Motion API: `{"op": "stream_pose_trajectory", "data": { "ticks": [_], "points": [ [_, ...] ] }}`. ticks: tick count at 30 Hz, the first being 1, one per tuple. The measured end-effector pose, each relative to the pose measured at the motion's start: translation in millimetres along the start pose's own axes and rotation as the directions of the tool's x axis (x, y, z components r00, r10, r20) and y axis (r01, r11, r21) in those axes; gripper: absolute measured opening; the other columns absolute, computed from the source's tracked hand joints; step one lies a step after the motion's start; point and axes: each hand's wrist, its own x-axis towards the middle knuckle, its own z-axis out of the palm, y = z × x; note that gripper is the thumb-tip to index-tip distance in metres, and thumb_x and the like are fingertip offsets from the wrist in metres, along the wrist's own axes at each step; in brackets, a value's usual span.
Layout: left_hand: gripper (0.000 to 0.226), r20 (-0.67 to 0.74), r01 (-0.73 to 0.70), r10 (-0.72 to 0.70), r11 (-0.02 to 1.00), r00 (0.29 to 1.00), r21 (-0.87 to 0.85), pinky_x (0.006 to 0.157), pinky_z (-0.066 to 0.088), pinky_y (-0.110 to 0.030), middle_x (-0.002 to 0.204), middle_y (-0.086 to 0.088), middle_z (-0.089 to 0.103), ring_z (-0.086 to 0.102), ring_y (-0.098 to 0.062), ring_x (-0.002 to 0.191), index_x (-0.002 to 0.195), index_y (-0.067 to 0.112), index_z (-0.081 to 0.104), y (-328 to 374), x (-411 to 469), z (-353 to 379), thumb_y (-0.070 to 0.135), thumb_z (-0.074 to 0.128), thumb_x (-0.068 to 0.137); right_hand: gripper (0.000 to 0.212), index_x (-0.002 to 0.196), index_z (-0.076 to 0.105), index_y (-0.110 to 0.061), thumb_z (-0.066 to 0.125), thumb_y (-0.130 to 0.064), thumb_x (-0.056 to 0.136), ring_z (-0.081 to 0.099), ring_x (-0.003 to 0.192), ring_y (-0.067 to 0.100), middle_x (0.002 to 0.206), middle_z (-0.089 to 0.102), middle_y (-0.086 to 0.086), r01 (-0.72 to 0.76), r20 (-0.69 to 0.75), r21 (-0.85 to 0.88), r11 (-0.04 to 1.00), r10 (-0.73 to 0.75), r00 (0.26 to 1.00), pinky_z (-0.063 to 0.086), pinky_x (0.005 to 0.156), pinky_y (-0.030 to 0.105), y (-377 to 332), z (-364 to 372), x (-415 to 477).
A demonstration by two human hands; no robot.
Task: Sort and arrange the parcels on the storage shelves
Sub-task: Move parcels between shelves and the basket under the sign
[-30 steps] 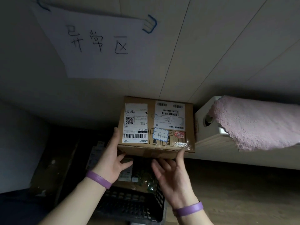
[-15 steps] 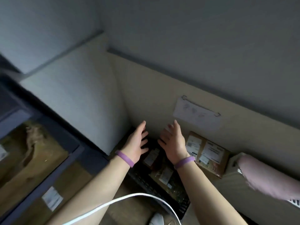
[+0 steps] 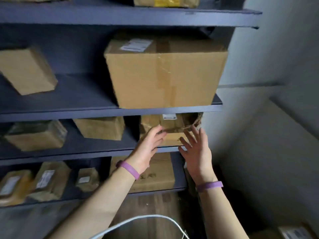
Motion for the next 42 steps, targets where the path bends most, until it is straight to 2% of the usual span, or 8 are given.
{"op": "stream_pose_trajectory", "data": {
  "ticks": [7, 13, 23, 28, 30, 32, 36, 42],
  "points": [
    [0.043, -0.285, 0.014, -0.039, 0.996, 0.958, -0.091, 0.104, 0.026, -0.041, 0.129, 0.01, 0.059, 0.049, -0.017, 0.121, 0.126, 0.038, 0.05, -27, -101, -200, 0.059, 0.039, 0.09, 0.058, 0.142, 0.043, -0.037, 0.045, -0.063, 0.091, 0.041, 0.137, 0.019, 0.148, 0.045, -0.008, -0.039, 0.174, -0.338, 0.94, 0.103, 0.979, 0.029, 0.113, 0.041, 113, 141, -66],
    [0.037, -0.483, -0.031, -0.052, 0.986, 0.874, -0.163, 0.105, 0.026, -0.042, 0.126, 0.012, 0.058, 0.048, -0.018, 0.121, 0.12, 0.042, 0.051, -40, -184, -345, 0.06, 0.039, 0.09, 0.09, 0.141, 0.045, -0.035, 0.051, -0.079, 0.062, 0.039, 0.139, 0.014, 0.148, 0.044, -0.01, 0.002, 0.355, -0.487, 0.873, 0.197, 0.914, 0.024, 0.119, 0.045, 186, 273, -115],
    [0.044, -0.705, -0.148, -0.083, 0.954, 0.705, -0.26, 0.075, 0.04, -0.031, 0.116, 0.017, 0.065, 0.056, -0.007, 0.11, 0.117, 0.04, 0.059, -43, -260, -551, 0.064, 0.047, 0.081, 0.058, 0.139, 0.045, -0.033, 0.052, -0.061, 0.088, 0.04, 0.138, 0.018, 0.147, 0.045, -0.007, -0.01, 0.536, -0.574, 0.819, 0.385, 0.751, 0.027, 0.118, 0.046, 311, 460, -118],
    [0.038, -0.768, -0.178, -0.049, 0.961, 0.639, -0.209, 0.079, 0.041, -0.032, 0.118, 0.011, 0.065, 0.058, -0.012, 0.111, 0.123, 0.037, 0.058, -26, -261, -662, 0.055, 0.041, 0.093, 0.035, 0.123, 0.051, -0.035, 0.049, -0.054, 0.094, 0.047, 0.125, 0.013, 0.128, 0.053, -0.014, -0.039, 0.553, -0.588, 0.808, 0.437, 0.709, 0.031, 0.114, 0.041, 377, 561, -105],
    [0.024, -0.769, -0.203, -0.036, 0.956, 0.638, -0.213, 0.075, 0.042, -0.031, 0.107, 0.015, 0.068, 0.062, -0.007, 0.102, 0.104, 0.042, 0.065, -14, -259, -700, 0.045, 0.042, 0.097, 0.022, 0.113, 0.055, -0.04, 0.049, -0.051, 0.095, 0.052, 0.107, 0.003, 0.112, 0.055, -0.021, -0.064, 0.555, -0.578, 0.813, 0.45, 0.699, 0.037, 0.103, 0.034, 400, 601, -101],
    [0.024, -0.786, -0.201, -0.082, 0.946, 0.612, -0.255, 0.07, 0.042, -0.028, 0.108, 0.012, 0.067, 0.062, -0.007, 0.101, 0.108, 0.036, 0.064, -1, -260, -735, 0.045, 0.045, 0.096, 0.021, 0.114, 0.052, -0.042, 0.049, -0.051, 0.095, 0.049, 0.098, -0.004, 0.107, 0.053, -0.025, -0.097, 0.558, -0.578, 0.81, 0.479, 0.678, 0.037, 0.091, 0.028, 420, 639, -101],
    [0.04, -0.808, -0.18, -0.098, 0.953, 0.581, -0.245, 0.07, 0.04, -0.029, 0.118, 0.003, 0.063, 0.058, -0.011, 0.102, 0.127, 0.022, 0.057, 18, -266, -804, 0.046, 0.045, 0.097, 0.016, 0.11, 0.052, -0.039, 0.047, -0.046, 0.097, 0.048, 0.106, 0.004, 0.107, 0.052, -0.025, -0.102, 0.556, -0.614, 0.783, 0.521, 0.648, 0.033, 0.098, 0.031, 454, 713, -110],
    [0.034, -0.819, -0.189, -0.111, 0.947, 0.563, -0.259, 0.078, 0.04, -0.033, 0.127, 0.002, 0.059, 0.052, -0.022, 0.12, 0.122, 0.025, 0.057, 25, -287, -916, 0.045, 0.046, 0.096, 0.012, 0.099, 0.056, -0.042, 0.045, -0.038, 0.1, 0.051, 0.096, -0.009, 0.101, 0.056, -0.029, -0.027, 0.596, -0.629, 0.777, 0.504, 0.625, 0.039, 0.088, 0.024, 512, 815, -132]
  ]
}}
